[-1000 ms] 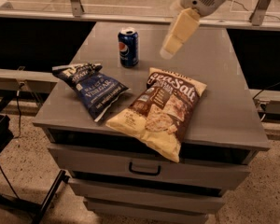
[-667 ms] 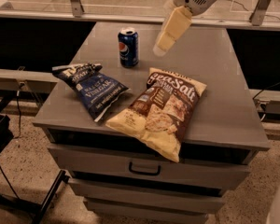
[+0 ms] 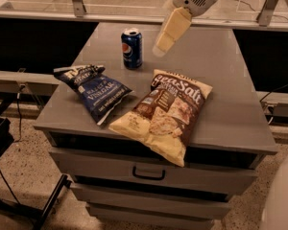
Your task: Pick pepsi can
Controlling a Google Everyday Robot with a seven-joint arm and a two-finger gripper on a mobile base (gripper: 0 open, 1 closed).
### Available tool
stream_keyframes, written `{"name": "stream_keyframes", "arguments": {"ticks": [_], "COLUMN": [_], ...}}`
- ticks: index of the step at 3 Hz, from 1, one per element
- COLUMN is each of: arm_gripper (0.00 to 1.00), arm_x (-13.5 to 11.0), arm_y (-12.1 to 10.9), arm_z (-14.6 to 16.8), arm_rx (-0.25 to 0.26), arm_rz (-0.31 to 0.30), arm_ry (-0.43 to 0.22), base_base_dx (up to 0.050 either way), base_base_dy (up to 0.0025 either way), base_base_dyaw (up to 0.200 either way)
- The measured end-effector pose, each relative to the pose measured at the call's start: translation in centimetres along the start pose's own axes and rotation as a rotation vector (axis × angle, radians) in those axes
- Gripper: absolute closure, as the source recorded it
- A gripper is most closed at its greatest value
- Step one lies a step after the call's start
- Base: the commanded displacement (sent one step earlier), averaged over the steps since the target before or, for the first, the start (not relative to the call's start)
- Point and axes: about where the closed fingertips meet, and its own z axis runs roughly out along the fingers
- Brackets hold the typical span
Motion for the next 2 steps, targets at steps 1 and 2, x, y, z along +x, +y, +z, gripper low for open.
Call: {"name": "stream_keyframes", "arguments": {"ticks": [1, 2], "arm_gripper": [0.00, 0.00], "arm_x": [-1.1, -1.7], "arm_y": [-2.1, -4.1], "arm_z": [1.5, 3.7], "arm_rx": [0.019, 0.039], "arm_rz": [0.014, 0.049], "arm_ry": [-0.068, -0.124], "base_base_dx": [0.000, 0.000], "base_base_dy": [0.00000, 0.00000], "base_base_dyaw": [0.000, 0.000]}}
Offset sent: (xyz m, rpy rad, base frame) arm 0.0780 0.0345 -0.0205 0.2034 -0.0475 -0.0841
